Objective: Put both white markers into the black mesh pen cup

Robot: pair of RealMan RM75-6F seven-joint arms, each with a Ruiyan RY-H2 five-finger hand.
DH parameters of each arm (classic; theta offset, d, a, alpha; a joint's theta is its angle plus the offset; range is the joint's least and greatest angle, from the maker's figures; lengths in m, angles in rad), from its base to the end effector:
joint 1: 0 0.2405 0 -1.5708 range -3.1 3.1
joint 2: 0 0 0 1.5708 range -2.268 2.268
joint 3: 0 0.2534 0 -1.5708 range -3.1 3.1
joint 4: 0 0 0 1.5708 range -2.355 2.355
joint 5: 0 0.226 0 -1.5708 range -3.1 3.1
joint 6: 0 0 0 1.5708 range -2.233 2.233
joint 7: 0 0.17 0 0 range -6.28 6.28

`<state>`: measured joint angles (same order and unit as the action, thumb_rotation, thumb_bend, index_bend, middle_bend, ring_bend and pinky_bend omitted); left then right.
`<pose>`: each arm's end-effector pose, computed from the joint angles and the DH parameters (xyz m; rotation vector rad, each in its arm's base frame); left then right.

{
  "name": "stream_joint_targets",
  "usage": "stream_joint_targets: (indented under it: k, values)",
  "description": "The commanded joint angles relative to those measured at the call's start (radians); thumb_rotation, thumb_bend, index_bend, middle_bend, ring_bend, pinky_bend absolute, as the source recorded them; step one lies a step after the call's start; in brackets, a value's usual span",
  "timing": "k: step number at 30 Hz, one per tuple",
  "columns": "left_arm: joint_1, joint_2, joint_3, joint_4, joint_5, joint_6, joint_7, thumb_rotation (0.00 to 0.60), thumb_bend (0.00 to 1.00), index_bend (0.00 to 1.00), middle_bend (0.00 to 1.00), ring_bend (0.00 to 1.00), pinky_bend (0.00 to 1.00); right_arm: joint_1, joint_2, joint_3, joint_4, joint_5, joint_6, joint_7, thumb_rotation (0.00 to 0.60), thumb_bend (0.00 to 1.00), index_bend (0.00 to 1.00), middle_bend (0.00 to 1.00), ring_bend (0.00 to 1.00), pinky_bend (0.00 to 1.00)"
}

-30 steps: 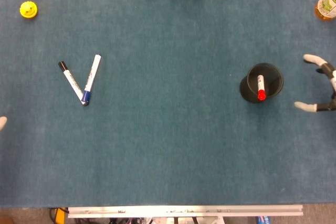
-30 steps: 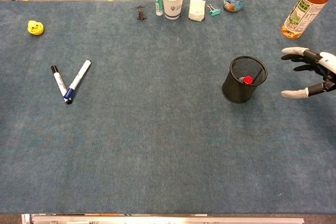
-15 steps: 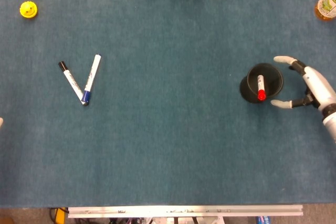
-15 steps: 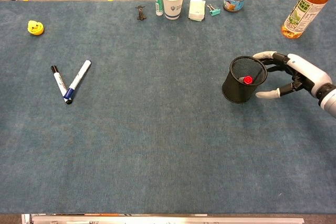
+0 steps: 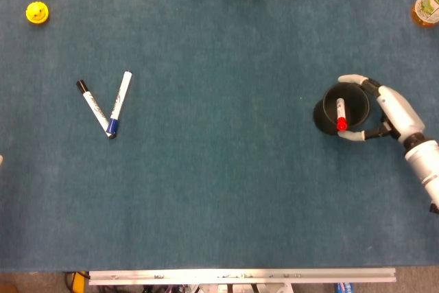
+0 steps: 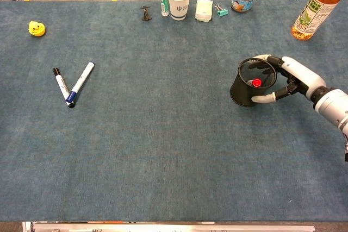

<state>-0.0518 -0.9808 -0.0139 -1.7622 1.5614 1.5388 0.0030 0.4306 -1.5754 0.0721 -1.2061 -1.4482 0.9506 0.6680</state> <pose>-0.2912 0.1884 0.1708 -1.4068 -0.8926 -0.9326 -0.2826 -0.3041 -0.0480 1.4436 -1.7430 1.1502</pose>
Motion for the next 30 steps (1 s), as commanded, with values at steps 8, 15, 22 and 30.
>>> stream_joint_targets:
  k: [8,15,22,30]
  values:
    - [0.003,0.008,0.003,-0.005,0.003,0.001,-0.007,0.6,0.13,0.25,0.22,0.16,0.16,0.007,-0.046,-0.007,0.051,-0.02,0.032,0.047,0.6,0.14,0.28,0.29,0.2,0.19]
    - [0.005,0.016,0.004,-0.014,0.004,0.001,-0.012,0.6,0.13,0.25,0.22,0.16,0.16,0.006,-0.08,-0.005,0.09,-0.029,0.064,0.092,0.6,0.25,0.35,0.33,0.25,0.25]
    - [0.004,0.023,0.002,-0.015,0.005,0.001,-0.013,0.6,0.13,0.25,0.22,0.16,0.16,0.01,-0.093,-0.007,0.114,-0.051,0.098,0.157,0.6,0.3,0.37,0.35,0.28,0.31]
    - [-0.007,0.046,-0.011,-0.021,0.002,-0.004,-0.003,0.6,0.13,0.25,0.22,0.16,0.16,0.001,-0.04,-0.011,0.07,-0.087,0.173,0.189,0.6,0.3,0.38,0.36,0.29,0.33]
